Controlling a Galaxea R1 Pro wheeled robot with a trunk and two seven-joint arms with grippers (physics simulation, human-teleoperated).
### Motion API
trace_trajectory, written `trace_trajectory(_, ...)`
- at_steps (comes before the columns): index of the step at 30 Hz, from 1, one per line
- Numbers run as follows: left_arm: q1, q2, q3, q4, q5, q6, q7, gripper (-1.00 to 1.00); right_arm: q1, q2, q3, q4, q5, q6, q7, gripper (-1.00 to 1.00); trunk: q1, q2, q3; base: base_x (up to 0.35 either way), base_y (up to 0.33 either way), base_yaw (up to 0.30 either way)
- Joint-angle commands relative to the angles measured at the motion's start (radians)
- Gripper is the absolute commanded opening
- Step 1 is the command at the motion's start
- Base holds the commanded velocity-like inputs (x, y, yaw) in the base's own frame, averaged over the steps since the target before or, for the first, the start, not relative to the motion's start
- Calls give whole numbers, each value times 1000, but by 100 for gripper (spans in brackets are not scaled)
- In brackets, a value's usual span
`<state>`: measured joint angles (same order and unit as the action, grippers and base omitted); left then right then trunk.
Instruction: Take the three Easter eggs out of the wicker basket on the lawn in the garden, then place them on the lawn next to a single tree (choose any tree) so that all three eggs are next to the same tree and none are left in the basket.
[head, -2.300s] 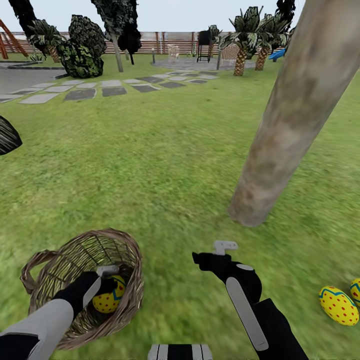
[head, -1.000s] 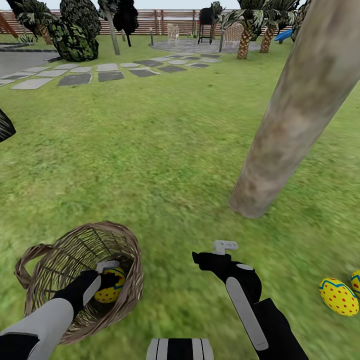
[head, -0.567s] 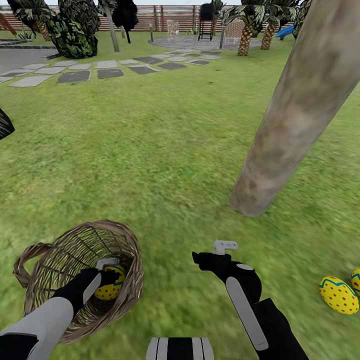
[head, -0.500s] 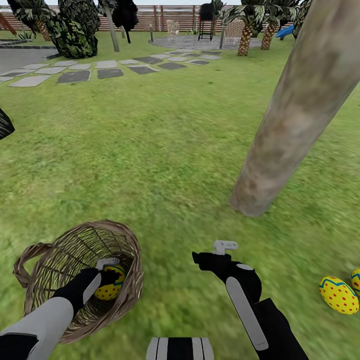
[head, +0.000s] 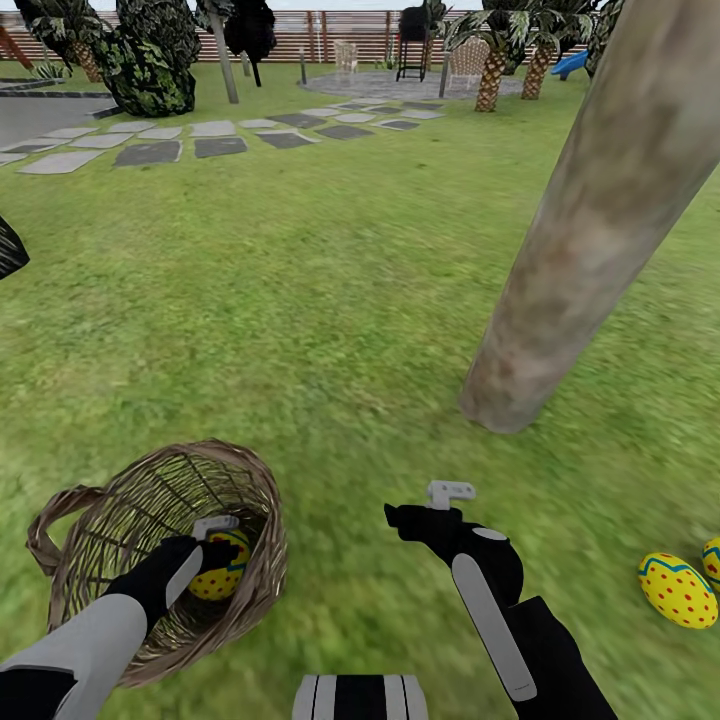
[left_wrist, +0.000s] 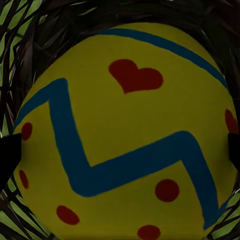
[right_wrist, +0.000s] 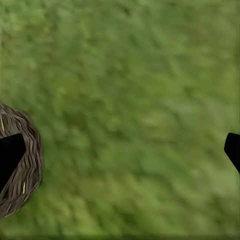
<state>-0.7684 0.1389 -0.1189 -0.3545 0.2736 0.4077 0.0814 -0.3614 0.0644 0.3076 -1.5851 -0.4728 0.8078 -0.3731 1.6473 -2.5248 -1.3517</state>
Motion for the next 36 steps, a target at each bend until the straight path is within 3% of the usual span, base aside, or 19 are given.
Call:
trace_trajectory(1,1,-1,-8,33,41,3,0,-100,-1,1,1,-1,-10,2,-10,100,0,0,-1,0,0,0)
trace_trajectory(19,1,-2,-7,31,40,3,3,-100,0,0,1,-1,-10,2,-10,100,0,0,-1,0,0,0)
trace_trajectory(22,1,-2,-7,31,40,3,3,-100,-1,0,1,-1,-11,2,-10,100,-1,1,11,0,0,0)
trace_trajectory(36,1,-2,-8,31,39,4,4,-100,0,0,1,-1,-10,2,-10,100,-2,1,18,0,0,0)
